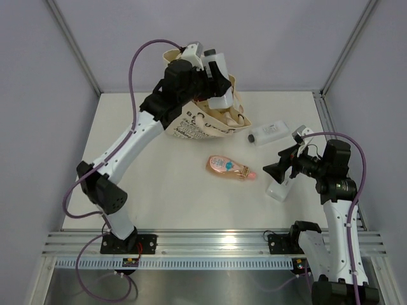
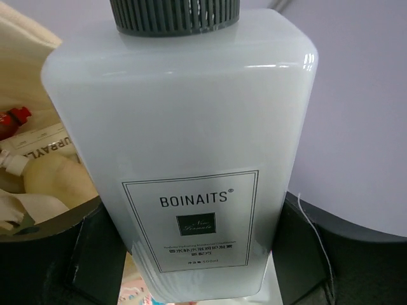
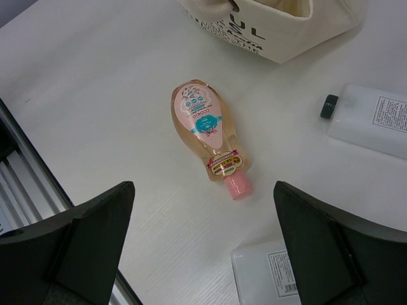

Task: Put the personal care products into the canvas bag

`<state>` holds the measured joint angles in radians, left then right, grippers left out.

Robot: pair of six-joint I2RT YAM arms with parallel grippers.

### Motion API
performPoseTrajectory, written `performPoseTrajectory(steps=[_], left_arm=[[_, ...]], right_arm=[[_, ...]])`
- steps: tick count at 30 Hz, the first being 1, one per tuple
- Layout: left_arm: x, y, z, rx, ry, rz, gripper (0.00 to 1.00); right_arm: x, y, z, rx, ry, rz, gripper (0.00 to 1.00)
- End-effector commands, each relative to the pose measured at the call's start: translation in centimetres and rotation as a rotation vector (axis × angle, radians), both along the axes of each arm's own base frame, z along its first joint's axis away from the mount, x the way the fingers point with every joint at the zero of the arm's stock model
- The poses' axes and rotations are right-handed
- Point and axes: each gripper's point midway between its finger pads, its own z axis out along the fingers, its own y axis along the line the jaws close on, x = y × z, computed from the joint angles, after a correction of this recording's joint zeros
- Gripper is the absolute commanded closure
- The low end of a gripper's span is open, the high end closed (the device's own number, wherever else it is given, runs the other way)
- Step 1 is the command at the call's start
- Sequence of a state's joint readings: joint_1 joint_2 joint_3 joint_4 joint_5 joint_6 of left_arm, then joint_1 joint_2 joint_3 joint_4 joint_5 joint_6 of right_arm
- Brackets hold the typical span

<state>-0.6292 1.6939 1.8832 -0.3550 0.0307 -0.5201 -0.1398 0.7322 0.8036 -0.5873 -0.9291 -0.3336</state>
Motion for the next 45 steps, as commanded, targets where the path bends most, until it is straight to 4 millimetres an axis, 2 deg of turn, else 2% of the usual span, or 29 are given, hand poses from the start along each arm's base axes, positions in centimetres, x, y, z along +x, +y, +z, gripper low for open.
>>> performPoseTrajectory(steps=[1,4,6,8,11,14,15,16,17,18,20,24,25,26,28,30,31,34,35,36,37,38,39,40,41,42,43,44,45], left_arm=[[5.4,2.7,4.4,-0.112,-0.144,0.167,1.0],[8.4,4.3,2.1,-0.123,-0.097,0.249,1.0],[9.5,5.4,0.0,-0.109,-0.056,0.29,1.0],[10.1,6.5,-2.0,-0.08,-0.015,0.335,0.94],[11.6,9.4,-6.5,-0.046,0.097,0.427,0.66],[13.5,11.7,-9.2,-0.05,0.183,0.46,0.36],[13.8,11.7,-9.6,-0.064,0.204,0.439,0.25],[14.2,11.7,-9.2,-0.076,0.201,0.429,0.05],[14.5,12.3,-9.5,-0.076,0.217,0.43,0.01],[14.8,12.1,-10.1,-0.076,0.231,0.411,0.01],[15.0,12.2,-8.9,-0.075,0.206,0.4,0.01],[14.0,11.8,-5.6,-0.075,0.12,0.325,0.01],[13.3,11.8,-3.9,-0.088,0.087,0.303,0.01],[13.1,11.9,-2.9,-0.096,0.057,0.283,0.01],[11.2,11.5,0.2,-0.125,0.001,0.212,0.01],[9.6,11.0,2.0,-0.151,-0.039,0.141,0.01],[7.9,11.2,4.4,-0.169,-0.08,0.117,0.01],[4.5,11.0,6.1,-0.187,-0.109,0.04,0.01],[1.6,11.5,8.6,-0.199,-0.16,0.013,0.01],[0.2,11.9,9.1,-0.197,-0.177,0.01,0.01],[-0.8,12.2,7.2,-0.177,-0.146,0.012,0.01],[-4.3,13.5,8.8,-0.172,-0.184,0.02,0.01],[-5.3,14.9,8.2,-0.109,-0.206,0.073,0.01],[-6.1,15.8,5.1,-0.053,-0.162,0.103,0.01],[-9.3,18.1,5.8,-0.011,-0.227,0.163,0.01],[-10.4,19.2,4.6,0.019,-0.229,0.195,0.01],[-11.6,20.0,3.1,0.045,-0.227,0.216,0.01],[-12.4,20.6,-1.6,0.101,-0.15,0.224,0.01],[-14.9,22.1,-1.5,0.104,-0.195,0.26,0.01]], right_arm=[[0.0,0.1,1.0,0.012,-0.049,0.011,0.0],[0.0,0.1,1.0,0.011,-0.05,0.009,0.01],[0.1,0.0,1.0,0.009,-0.051,0.006,0.0],[0.1,-0.1,1.0,0.008,-0.052,0.003,0.0],[0.3,-0.1,0.9,0.008,-0.05,0.004,0.01],[0.4,-0.2,0.6,0.001,-0.043,0.001,0.01],[0.4,-0.2,0.6,-0.003,-0.046,0.001,0.01],[0.3,-0.2,0.4,-0.007,-0.043,0.005,0.0],[0.0,0.1,0.3,-0.001,-0.045,0.028,0.01],[-0.3,0.3,0.2,-0.001,-0.052,0.05,0.01],[-2.1,1.4,-0.6,-0.007,-0.106,0.166,0.0],[-2.8,2.0,-0.5,-0.004,-0.138,0.226,0.01],[-3.0,2.2,-0.9,-0.021,-0.128,0.252,0.01],[-2.2,2.0,-1.2,-0.051,-0.103,0.252,0.0],[-2.3,2.3,-2.7,-0.135,-0.065,0.306,0.0],[-0.8,1.6,-4.2,-0.25,-0.005,0.286,0.0],[-1.3,2.7,-4.6,-0.286,0.011,0.34,0.01],[0.5,2.7,-5.8,-0.41,0.067,0.291,0.01],[0.8,3.5,-6.4,-0.461,0.079,0.305,0.01],[1.3,4.0,-6.6,-0.478,0.072,0.303,0.0],[1.4,4.6,-6.9,-0.486,0.087,0.298,0.0],[2.2,4.4,-8.2,-0.549,0.111,0.261,0.01],[2.5,6.1,-8.3,-0.58,0.067,0.283,0.0],[3.0,6.6,-8.9,-0.613,0.058,0.258,0.01],[3.5,6.3,-10.2,-0.693,0.049,0.229,0.0],[3.5,7.7,-10.4,-0.706,0.009,0.262,0.01],[3.9,8.1,-10.6,-0.705,0.01,0.251,0.0],[4.9,8.0,-11.3,-0.733,0.029,0.214,0.01],[5.3,8.1,-11.7,-0.749,0.042,0.206,0.01]])
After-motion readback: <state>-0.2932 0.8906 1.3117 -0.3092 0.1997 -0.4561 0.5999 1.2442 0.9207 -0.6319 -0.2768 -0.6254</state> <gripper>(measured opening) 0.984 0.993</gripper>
